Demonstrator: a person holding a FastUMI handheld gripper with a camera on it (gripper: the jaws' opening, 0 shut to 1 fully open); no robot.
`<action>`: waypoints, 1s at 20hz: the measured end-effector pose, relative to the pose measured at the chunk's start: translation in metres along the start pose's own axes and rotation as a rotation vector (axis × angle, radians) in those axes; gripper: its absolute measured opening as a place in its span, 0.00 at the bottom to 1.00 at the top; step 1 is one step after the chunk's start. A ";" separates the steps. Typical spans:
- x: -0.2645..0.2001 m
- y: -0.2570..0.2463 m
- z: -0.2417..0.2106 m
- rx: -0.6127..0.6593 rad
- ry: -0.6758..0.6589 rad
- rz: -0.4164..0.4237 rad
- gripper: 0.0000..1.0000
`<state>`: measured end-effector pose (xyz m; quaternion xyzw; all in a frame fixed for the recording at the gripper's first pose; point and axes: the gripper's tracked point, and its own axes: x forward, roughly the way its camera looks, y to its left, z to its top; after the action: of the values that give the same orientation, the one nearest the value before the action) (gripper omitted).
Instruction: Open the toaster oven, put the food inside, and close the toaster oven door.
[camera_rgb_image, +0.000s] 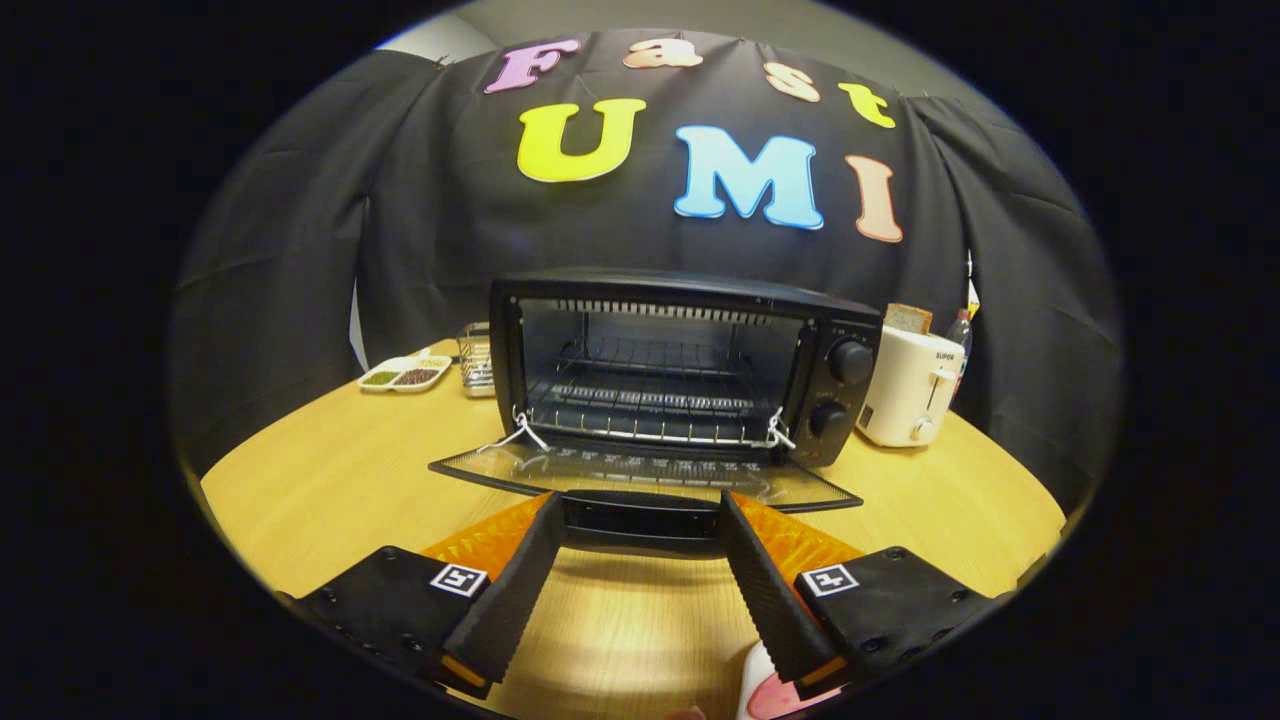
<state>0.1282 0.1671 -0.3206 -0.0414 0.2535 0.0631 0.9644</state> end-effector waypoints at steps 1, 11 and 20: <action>-0.006 -0.001 0.001 0.002 -0.002 0.003 0.99; -0.094 -0.050 0.032 0.116 -0.028 0.055 0.99; -0.129 -0.108 0.011 0.139 0.166 0.215 0.97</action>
<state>0.0373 0.0481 -0.2424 0.0480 0.3388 0.1444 0.9284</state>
